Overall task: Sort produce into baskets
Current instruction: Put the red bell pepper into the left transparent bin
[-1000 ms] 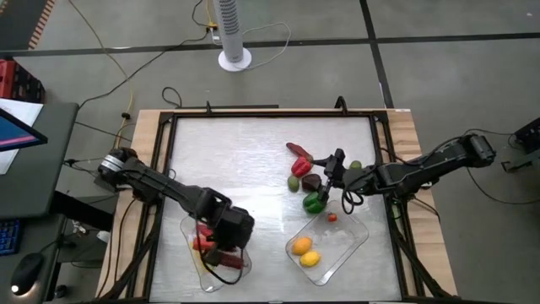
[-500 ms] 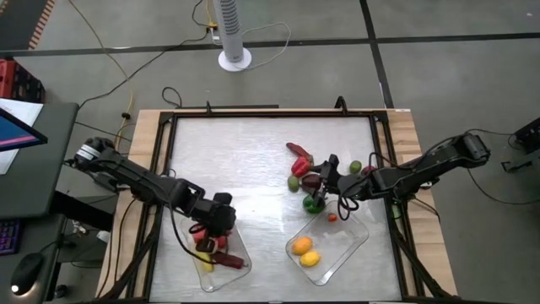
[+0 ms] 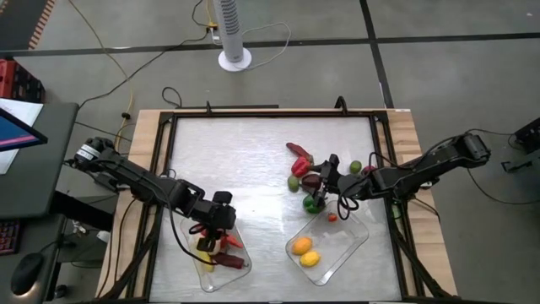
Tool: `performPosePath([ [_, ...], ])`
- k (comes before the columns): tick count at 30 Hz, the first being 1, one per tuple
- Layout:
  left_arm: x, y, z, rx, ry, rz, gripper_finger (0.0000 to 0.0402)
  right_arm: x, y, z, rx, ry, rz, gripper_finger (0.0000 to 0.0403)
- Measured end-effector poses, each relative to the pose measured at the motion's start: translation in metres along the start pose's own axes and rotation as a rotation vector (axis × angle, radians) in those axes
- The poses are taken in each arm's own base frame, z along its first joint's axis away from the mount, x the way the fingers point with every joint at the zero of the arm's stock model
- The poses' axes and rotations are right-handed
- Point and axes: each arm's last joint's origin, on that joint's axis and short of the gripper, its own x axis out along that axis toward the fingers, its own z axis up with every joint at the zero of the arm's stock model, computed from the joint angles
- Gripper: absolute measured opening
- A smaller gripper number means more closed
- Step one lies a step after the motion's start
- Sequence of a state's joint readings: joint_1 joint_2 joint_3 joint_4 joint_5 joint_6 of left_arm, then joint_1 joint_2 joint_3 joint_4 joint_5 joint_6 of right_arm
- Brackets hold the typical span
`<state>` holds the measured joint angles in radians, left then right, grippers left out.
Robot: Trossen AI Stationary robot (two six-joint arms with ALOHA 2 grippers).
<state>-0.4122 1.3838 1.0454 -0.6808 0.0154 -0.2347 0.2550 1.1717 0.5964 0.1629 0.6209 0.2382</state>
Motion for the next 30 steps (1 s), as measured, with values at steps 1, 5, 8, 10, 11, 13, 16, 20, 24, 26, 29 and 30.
performPosePath([
  [1,0.0,0.0,0.0,-0.007,-0.001,0.004,0.0167,0.0,0.0,0.0,0.0,-0.001,0.0,0.0324],
  [5,0.0,0.0,0.0,-0.039,-0.001,0.005,0.02,0.0,0.0,0.0,0.001,-0.001,0.0,0.0324],
  [8,0.0,0.0,0.0,-0.054,-0.002,0.009,0.0221,0.0,0.0,0.0,0.0,-0.001,0.0,0.0324],
  [10,0.0,0.0,0.0,-0.081,-0.005,0.015,0.0233,0.0,0.0,0.0,-0.002,0.002,0.0,0.0324],
  [11,0.0,0.0,0.001,-0.097,-0.011,0.021,0.0237,0.0,0.0,-0.001,-0.005,0.006,0.0,0.0324],
  [13,0.0,0.0,0.002,-0.136,-0.032,0.024,0.0245,-0.002,-0.001,-0.001,-0.018,0.021,-0.001,0.0324],
  [16,0.0,0.0,0.004,-0.187,-0.046,0.014,0.0251,-0.01,-0.005,0.003,-0.008,0.009,-0.001,0.0324],
  [20,0.0,0.0,0.005,-0.207,-0.06,0.012,0.0252,-0.024,-0.008,0.008,0.014,-0.003,0.018,0.0324],
  [24,0.0,0.001,0.007,-0.208,-0.085,0.046,0.0252,-0.031,-0.007,0.006,-0.005,0.01,0.009,0.0324],
  [26,0.0,0.001,0.01,-0.188,-0.13,0.072,0.0252,-0.032,-0.007,0.004,-0.022,0.018,-0.021,0.0324],
  [29,-0.001,0.001,0.016,-0.139,-0.203,0.103,0.0252,-0.034,-0.006,0.001,-0.042,0.025,-0.056,0.0324],
  [30,-0.002,0.001,0.018,-0.121,-0.227,0.118,0.0252,-0.034,-0.006,0.001,-0.043,0.025,-0.06,0.0324],
])
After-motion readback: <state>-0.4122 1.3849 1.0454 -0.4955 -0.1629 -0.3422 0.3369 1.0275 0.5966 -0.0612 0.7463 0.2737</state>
